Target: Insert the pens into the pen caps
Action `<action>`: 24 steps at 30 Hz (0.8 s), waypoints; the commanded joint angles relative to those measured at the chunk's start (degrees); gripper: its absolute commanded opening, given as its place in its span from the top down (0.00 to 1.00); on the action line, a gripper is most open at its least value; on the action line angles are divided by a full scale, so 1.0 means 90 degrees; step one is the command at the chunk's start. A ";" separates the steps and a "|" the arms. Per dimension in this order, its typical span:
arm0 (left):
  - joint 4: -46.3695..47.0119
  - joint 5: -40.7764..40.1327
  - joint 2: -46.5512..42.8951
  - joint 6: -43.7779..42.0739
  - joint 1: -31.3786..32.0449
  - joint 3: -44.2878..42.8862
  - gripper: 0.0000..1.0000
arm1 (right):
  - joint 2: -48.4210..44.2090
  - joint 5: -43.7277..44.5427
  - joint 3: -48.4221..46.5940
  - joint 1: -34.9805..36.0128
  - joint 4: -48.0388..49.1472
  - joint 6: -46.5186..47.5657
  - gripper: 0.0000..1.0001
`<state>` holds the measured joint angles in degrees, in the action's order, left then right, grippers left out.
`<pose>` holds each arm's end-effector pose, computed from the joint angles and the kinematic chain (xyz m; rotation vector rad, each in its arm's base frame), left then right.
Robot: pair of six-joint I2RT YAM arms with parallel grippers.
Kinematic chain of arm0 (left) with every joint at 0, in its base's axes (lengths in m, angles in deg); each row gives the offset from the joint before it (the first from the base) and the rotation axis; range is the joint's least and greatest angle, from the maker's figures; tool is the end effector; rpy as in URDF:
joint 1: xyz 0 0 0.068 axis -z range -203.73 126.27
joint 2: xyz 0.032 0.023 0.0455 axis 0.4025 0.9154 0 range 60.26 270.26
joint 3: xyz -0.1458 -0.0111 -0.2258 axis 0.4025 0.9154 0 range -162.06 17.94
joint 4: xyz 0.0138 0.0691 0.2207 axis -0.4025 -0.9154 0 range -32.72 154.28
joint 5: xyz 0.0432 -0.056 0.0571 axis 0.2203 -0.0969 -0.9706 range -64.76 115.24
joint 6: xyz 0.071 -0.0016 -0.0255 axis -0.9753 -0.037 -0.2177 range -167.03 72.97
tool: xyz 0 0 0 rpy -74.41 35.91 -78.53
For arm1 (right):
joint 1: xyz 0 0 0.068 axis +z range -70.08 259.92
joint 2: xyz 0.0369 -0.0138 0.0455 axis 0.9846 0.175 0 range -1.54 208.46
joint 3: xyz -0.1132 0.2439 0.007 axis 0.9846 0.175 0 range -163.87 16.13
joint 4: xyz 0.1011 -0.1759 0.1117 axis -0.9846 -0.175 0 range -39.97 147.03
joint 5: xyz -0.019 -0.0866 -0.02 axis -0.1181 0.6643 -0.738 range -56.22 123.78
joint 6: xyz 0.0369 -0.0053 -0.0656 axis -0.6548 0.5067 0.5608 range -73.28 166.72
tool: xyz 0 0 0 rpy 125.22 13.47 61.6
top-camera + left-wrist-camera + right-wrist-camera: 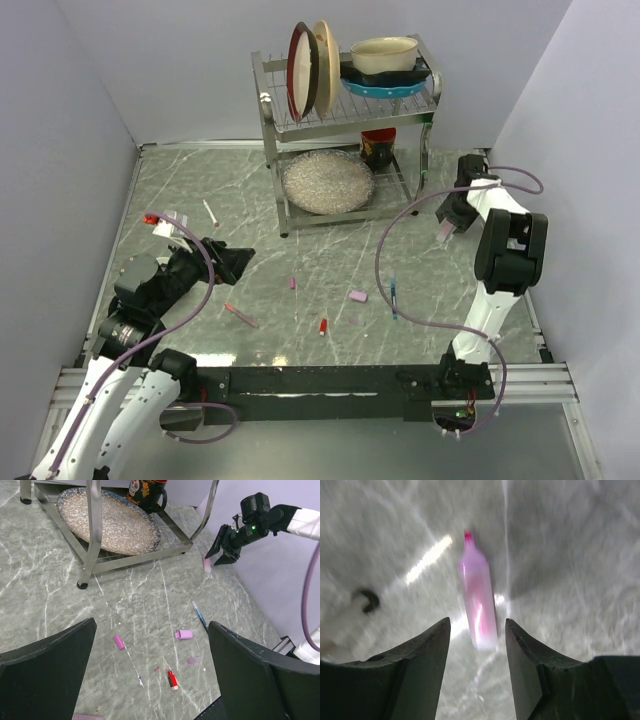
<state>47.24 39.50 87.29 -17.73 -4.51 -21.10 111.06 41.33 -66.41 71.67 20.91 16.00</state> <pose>0.1075 -0.0541 0.3227 0.0451 1.7256 -0.8410 0.3844 -0.0641 0.1735 0.9388 2.5403 -0.0641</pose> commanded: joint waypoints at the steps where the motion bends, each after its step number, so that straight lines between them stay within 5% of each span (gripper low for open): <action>1: 0.0223 0.0027 -0.0034 -0.0121 0.0013 -0.0222 0.01 | 0.0496 -0.0126 -0.0623 -0.0196 -0.0157 0.0181 0.46; 10: 0.0243 0.0007 0.0044 -0.0130 0.0013 -0.0222 0.01 | 0.1112 -0.0194 -0.1151 -0.0197 -0.0401 0.0200 0.50; 19: 0.0340 0.0183 0.0122 -0.0121 0.0013 -0.0202 0.00 | 0.0830 -0.0350 -0.0664 -0.0177 -0.0323 0.0220 0.92; 24: 0.0496 0.0874 0.0405 0.0191 0.0013 -0.0134 0.01 | -0.0175 -0.0760 0.0457 0.0027 0.0154 0.0230 1.00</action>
<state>47.62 41.41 88.91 -17.64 -4.51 -21.10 116.74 38.56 -69.64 69.81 21.66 18.07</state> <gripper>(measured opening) 0.994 0.335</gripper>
